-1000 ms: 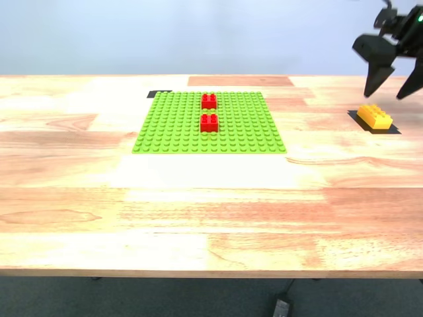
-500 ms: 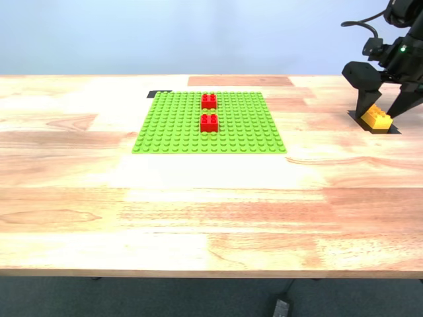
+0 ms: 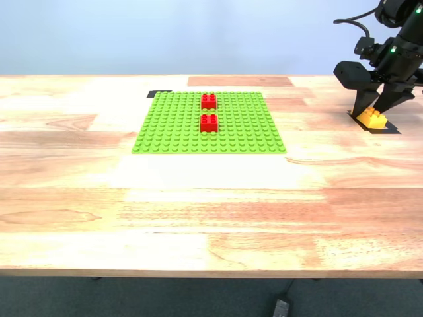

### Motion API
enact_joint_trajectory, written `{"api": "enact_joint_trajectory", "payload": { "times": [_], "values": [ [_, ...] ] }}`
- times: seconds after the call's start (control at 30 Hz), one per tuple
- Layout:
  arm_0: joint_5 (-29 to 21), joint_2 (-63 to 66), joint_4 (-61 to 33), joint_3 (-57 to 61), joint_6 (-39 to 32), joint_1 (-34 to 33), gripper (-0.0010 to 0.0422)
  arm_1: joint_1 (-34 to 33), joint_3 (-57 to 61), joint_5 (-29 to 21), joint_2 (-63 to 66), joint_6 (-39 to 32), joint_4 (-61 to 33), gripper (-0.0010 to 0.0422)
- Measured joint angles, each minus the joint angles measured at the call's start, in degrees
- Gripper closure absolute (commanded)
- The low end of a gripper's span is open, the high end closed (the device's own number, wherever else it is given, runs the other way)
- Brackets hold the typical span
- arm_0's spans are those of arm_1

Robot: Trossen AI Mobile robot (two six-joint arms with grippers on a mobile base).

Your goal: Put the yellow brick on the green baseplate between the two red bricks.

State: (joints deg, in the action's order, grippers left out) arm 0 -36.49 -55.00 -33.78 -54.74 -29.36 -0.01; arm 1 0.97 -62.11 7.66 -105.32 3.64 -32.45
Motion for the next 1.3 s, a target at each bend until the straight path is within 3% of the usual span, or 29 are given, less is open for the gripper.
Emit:
{"api": "enact_joint_trajectory", "payload": {
  "times": [0.07,0.2,0.53,0.83,1.17,1.3],
  "values": [
    [0.00,0.00,-0.09,0.00,0.00,0.00,0.0413,-0.24,0.15,0.22,0.04,0.24,0.04,0.0418],
    [0.00,0.00,-0.20,0.00,-0.02,0.00,0.0412,-0.24,0.33,-0.04,0.55,1.53,-0.35,0.0395],
    [0.00,0.02,0.28,0.00,-0.02,-0.02,0.0413,2.19,-5.99,0.02,11.39,9.07,-8.90,0.0395],
    [0.02,0.07,0.76,0.00,0.00,-0.02,0.0413,14.95,-15.80,2.95,16.61,21.53,-10.97,0.0395],
    [0.02,0.15,0.87,0.00,0.02,0.00,0.0413,25.53,-26.08,2.32,4.37,34.84,-17.18,0.0395],
    [0.02,0.15,0.33,0.00,0.02,0.00,0.0413,28.81,-28.68,-1.25,-0.35,39.21,-17.51,0.0395]
  ]
}}
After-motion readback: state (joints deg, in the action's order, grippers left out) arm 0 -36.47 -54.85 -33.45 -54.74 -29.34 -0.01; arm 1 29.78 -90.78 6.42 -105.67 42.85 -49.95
